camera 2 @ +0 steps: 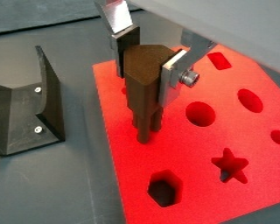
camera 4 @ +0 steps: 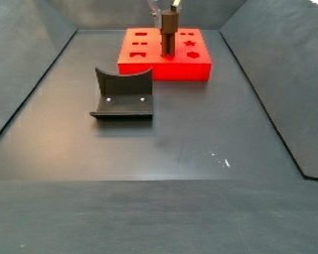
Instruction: Insert the 3 prong object.
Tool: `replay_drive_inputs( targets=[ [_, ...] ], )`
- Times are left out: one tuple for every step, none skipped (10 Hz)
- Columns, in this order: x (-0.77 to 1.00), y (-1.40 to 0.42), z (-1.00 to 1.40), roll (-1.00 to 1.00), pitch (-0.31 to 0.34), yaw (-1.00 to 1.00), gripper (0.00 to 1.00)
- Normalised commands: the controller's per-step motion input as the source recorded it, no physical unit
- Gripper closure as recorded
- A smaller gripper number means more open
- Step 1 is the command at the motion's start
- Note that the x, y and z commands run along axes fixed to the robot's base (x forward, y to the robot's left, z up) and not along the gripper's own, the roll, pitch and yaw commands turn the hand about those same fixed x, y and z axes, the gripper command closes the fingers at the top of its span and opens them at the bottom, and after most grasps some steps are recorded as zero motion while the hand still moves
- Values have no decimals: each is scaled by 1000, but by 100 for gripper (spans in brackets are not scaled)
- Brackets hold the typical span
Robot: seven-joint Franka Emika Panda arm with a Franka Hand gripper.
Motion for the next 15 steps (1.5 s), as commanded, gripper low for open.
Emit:
replay_drive_inputs(
  targets=[
    [63, -6, -269, 213, 100, 0, 100],
    [46, -9, -291, 171, 119, 0, 100],
    [100, -34, -317, 151, 143, -3, 100],
    [323, -66, -203, 96, 141, 0, 100],
    [391, -54, -146, 50, 131, 0, 100],
    [314, -31, -137, 40, 124, 0, 100],
    [171, 0, -140, 37, 104, 0, 100],
    [23, 0, -231, 67, 106, 0, 100],
    [0, 0, -380, 131, 124, -11, 100],
    [0, 0, -549, 179, 143, -71, 100],
    [0, 0, -620, 201, 144, -111, 100],
    [0, 0, -626, 201, 137, -106, 100],
    [-51, 0, -640, 181, 123, -86, 100],
    [-63, 0, -651, 163, 126, -71, 100],
    [-63, 0, -677, 121, 134, -60, 100]
  ],
)
